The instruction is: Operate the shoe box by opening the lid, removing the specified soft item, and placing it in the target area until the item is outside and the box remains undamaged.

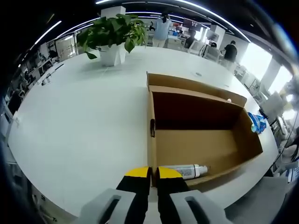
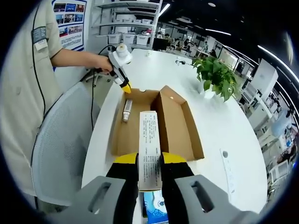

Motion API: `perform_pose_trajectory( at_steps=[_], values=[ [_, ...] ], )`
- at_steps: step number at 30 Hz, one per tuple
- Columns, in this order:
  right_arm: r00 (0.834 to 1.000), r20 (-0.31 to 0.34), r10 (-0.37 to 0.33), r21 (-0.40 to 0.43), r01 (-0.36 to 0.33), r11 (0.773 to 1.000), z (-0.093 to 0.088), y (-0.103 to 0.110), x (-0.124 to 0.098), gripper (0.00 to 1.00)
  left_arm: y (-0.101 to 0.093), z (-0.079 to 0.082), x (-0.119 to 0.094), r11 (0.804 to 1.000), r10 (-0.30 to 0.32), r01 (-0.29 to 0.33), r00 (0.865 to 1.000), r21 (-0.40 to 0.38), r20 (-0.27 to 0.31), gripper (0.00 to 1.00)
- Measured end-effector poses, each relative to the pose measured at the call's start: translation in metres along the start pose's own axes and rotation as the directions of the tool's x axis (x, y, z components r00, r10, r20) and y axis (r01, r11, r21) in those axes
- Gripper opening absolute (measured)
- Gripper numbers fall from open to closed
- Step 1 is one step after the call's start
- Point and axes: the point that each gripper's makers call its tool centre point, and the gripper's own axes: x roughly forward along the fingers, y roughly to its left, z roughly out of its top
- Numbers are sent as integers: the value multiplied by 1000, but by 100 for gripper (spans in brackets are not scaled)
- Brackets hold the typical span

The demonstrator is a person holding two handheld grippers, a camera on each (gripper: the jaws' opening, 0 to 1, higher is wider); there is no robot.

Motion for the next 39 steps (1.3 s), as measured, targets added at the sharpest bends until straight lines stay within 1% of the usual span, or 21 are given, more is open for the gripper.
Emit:
perform_pose_trajectory(
  at_steps=[10, 17, 21, 29, 35, 39],
  values=[
    [999, -35, -42, 9, 42, 999, -24, -23, -20, 15, -1, 0, 0, 1000, -6, 6, 1000, -9, 1, 4],
    [995, -71, -66, 21, 68, 997, -49, -40, -29, 15, 1, 1, 1, 1000, -12, 12, 1000, -16, -9, 4],
    [992, -101, -77, 28, 80, 996, -66, -53, -32, 15, 1, 1, 2, 1000, -13, 13, 1000, -20, -9, 4],
    [986, -144, -82, 29, 87, 996, -91, -66, -34, 15, 2, 1, 3, 999, -16, 16, 1000, -31, -5, 4],
    [979, -185, -88, 39, 97, 995, -113, -78, -36, 15, 1, 1, 3, 999, -20, 20, 1000, -32, -5, 4],
    [971, -221, -93, 41, 105, 994, -128, -84, -36, 15, 1, 2, 3, 999, -23, 23, 1000, -35, -4, 4]
  ],
)
